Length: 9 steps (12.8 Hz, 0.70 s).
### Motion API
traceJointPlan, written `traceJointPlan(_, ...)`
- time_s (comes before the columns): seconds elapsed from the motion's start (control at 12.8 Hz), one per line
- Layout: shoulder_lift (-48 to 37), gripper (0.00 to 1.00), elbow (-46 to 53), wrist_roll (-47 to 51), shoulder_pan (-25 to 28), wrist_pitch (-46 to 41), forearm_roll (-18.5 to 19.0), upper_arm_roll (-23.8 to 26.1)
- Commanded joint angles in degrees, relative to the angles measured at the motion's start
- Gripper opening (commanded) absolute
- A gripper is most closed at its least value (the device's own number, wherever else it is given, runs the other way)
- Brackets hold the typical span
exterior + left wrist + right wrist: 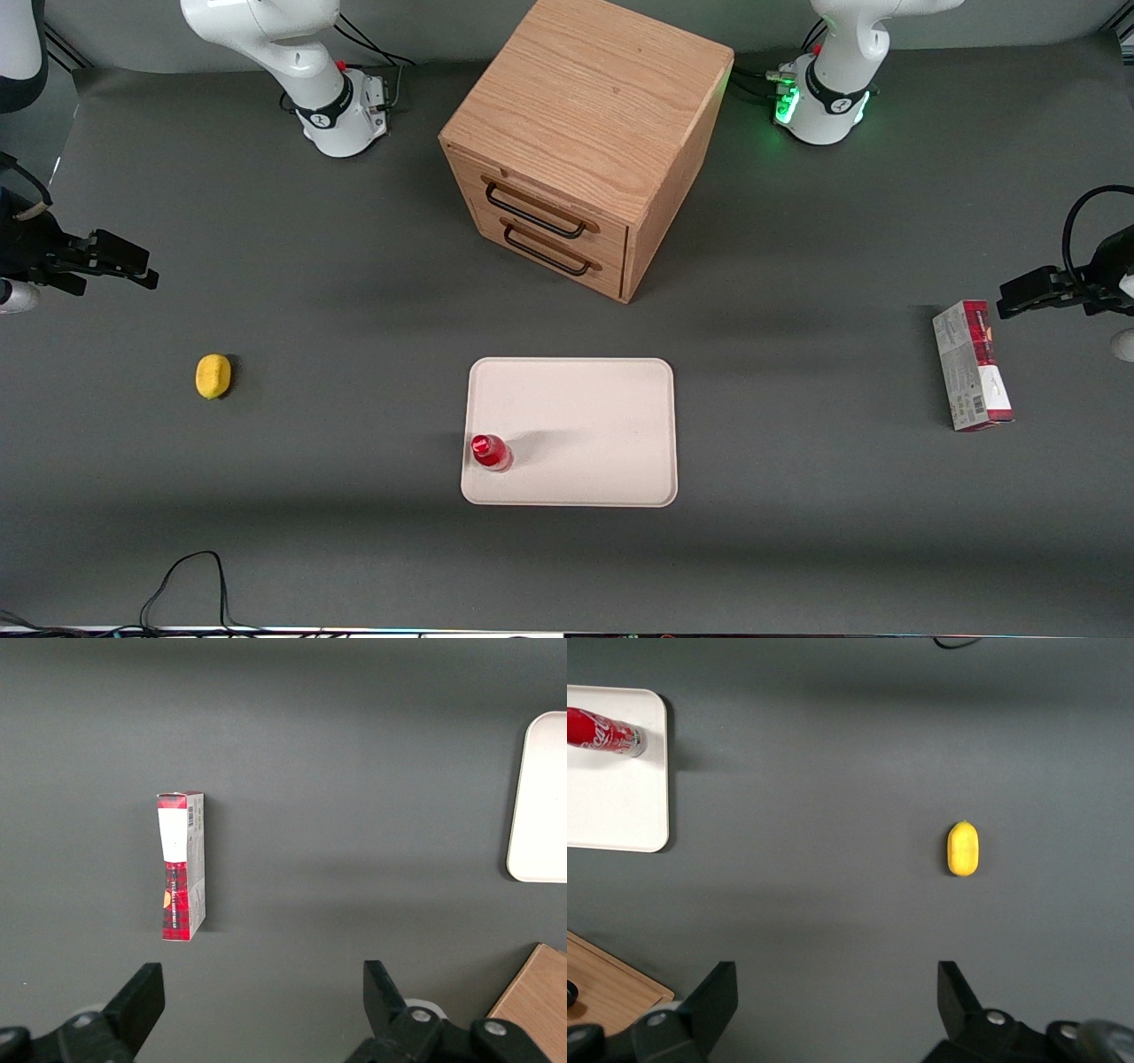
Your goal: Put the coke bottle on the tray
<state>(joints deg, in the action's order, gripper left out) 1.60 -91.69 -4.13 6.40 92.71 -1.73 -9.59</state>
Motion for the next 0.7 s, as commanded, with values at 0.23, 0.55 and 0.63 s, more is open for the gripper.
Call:
traceJointPlan(0.23,-0.9,1.0,-0.07,4.92,0.62,-0.95,1.29,0.89)
traceJointPlan(0.55,-0.9,1.0,0.02,4.93,0.89,-0.95,1.29,0.54)
traceJointPlan(0.63,-0.9,1.0,0.02,4.93,0.89,-1.04,1.38,0.54)
